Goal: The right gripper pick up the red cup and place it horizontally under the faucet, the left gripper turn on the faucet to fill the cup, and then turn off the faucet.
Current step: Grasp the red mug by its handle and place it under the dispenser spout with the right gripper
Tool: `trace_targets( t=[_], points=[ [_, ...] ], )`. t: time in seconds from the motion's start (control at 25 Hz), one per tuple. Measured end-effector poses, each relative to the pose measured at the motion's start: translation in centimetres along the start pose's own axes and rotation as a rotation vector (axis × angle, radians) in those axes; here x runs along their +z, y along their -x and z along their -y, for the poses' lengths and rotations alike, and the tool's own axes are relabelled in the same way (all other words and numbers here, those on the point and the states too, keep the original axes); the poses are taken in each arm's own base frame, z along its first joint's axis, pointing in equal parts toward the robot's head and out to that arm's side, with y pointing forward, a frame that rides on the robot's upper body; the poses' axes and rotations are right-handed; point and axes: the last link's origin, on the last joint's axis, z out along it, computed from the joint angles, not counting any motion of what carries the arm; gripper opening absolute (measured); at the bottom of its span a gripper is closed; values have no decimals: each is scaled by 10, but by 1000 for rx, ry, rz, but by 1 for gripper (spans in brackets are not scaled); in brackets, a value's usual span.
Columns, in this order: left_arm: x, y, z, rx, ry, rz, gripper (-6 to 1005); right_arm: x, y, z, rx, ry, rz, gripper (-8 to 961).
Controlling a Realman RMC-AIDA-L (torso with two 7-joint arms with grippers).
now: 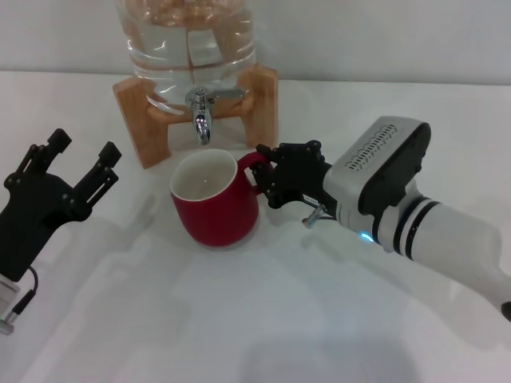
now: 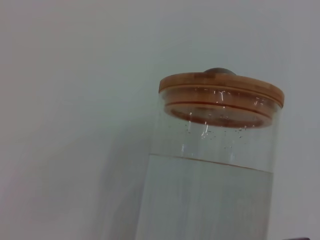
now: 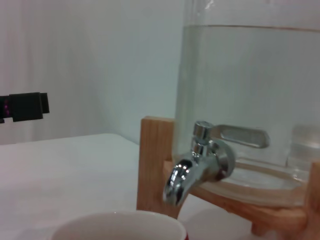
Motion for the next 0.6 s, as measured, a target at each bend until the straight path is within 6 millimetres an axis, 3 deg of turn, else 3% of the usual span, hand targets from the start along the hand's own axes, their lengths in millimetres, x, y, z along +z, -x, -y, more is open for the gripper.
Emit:
trace_targets(
  t=[0.6],
  points=[
    [-1,-1,3,4,-5,-3,858,18,21,0,-22,19,-14,157]
  ],
)
